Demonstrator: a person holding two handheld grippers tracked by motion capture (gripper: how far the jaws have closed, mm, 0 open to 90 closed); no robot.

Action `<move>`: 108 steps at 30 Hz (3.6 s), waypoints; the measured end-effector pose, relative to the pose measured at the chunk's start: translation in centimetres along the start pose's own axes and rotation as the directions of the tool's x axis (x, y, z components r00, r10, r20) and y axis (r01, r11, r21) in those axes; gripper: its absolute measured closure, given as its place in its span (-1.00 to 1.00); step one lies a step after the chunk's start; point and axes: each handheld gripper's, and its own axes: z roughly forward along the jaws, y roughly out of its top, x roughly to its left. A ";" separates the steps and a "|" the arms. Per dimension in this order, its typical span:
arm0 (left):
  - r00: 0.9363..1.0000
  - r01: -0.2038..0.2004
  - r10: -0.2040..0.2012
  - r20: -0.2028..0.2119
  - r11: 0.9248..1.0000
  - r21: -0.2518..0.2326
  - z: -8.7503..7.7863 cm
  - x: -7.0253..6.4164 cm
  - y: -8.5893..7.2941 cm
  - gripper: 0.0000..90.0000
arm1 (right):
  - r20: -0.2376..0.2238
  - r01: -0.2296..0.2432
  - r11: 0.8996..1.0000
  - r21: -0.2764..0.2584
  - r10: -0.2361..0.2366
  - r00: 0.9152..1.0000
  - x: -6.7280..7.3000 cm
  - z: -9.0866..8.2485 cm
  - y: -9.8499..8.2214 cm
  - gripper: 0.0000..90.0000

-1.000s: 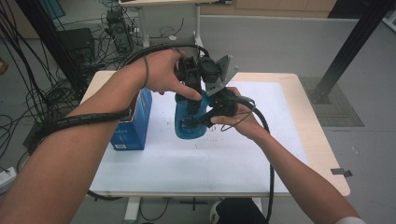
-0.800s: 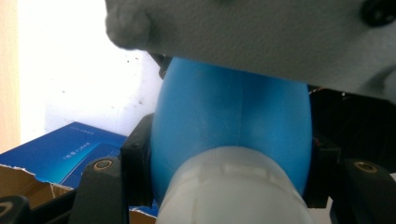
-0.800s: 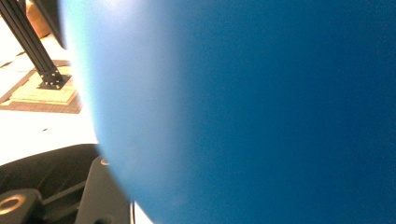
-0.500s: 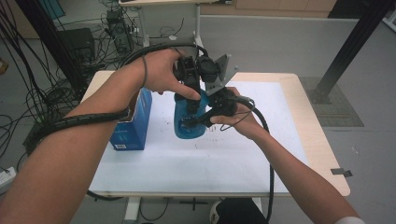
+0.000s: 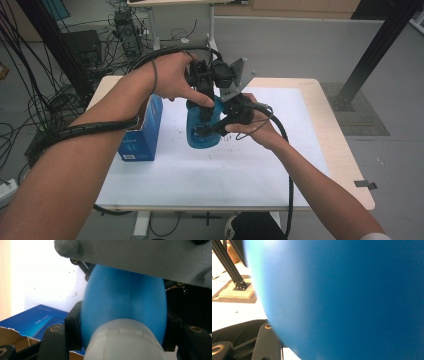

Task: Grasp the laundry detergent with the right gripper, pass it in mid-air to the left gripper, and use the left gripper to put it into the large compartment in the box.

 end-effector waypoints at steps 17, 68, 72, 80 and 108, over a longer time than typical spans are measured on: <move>1.000 0.001 -0.001 -0.003 1.000 0.010 0.0 0.1 0.3 -0.16 | -0.001 -0.018 1.000 -0.020 0.018 1.000 -0.2 -0.1 -0.2 -0.16; 0.815 0.579 -0.578 -0.036 0.815 0.024 -7.3 5.4 -6.3 -0.17 | 0.365 -0.375 0.848 0.375 0.237 0.901 1.2 -11.0 -4.5 -0.92; 0.762 0.645 -0.645 -0.063 0.764 -0.014 -8.4 6.3 -7.0 -0.17 | 0.378 -0.379 0.839 0.391 0.228 0.897 1.4 -11.9 -4.6 -0.92; 0.637 0.766 -0.768 -0.069 0.640 -0.052 -10.2 8.5 -8.6 -0.17 | 0.416 -0.382 0.823 0.421 0.200 0.887 1.9 -13.3 -4.5 -0.92; 0.206 0.972 -0.978 -0.032 0.209 -0.108 -10.8 13.6 -15.6 -0.16 | 0.418 -0.365 0.782 0.506 0.148 0.896 2.6 -14.8 -5.0 -0.91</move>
